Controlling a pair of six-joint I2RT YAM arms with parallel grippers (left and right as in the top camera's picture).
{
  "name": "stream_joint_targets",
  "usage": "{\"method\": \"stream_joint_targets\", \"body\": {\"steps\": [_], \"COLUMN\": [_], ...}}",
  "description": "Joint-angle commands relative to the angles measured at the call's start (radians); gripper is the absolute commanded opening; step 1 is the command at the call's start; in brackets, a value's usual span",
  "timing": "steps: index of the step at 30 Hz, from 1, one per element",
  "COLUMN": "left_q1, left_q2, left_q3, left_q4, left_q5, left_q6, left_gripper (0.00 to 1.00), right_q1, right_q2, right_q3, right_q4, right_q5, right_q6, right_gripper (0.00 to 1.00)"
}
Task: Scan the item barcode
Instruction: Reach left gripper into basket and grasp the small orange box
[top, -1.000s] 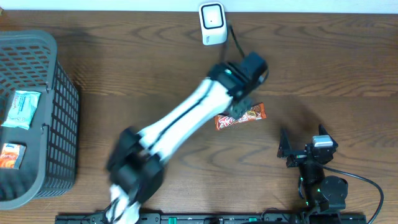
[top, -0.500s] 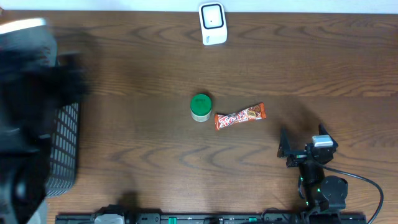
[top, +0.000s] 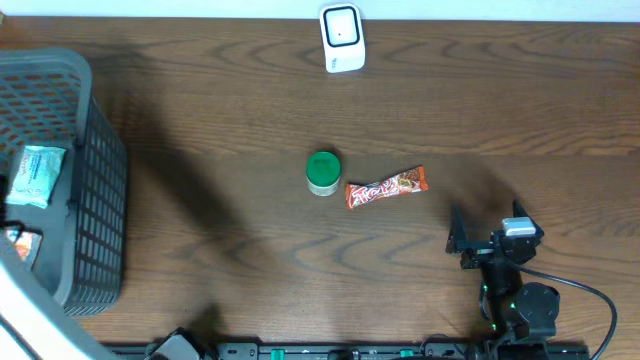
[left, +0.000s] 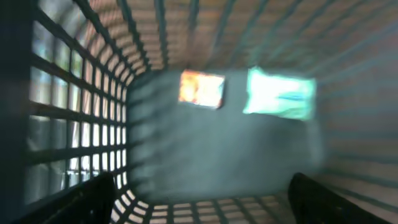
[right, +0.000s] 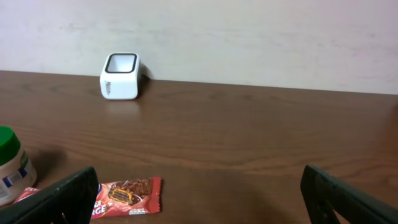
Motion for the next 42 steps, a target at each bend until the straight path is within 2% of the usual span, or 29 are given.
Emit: {"method": "stream_joint_targets", "body": {"steps": [1,11,21,34,42], "left_q1": [0.006,0.006,0.007,0.018,0.055], "left_q2": [0.039,0.159,0.277,0.454,0.492], "left_q3": [-0.097,-0.299,-0.376,-0.435,-0.486], "left_q4": [0.05,0.316,0.507,0.686,0.796], "left_q5": [-0.081,-0.204,-0.256,-0.255,-0.244], "left_q6": [-0.013,0.084,0.087,0.09,0.09], "left_gripper": [0.92,0.95,0.96,0.97,1.0], "right_q1": [0.015,0.015,0.015,0.015,0.015], "right_q2": [-0.004,-0.004,-0.004,-0.004,-0.004], "right_q3": [-0.001,-0.001,-0.001,-0.001,-0.001], "right_q4": [-0.003,-0.003,-0.003,-0.003,-0.003], "right_q5": [0.002,0.002,0.002,0.002,0.002], "right_q6": [0.014,0.014,0.014,0.014,0.014], "right_gripper": [0.99,0.99,0.99,0.99,0.99]}}
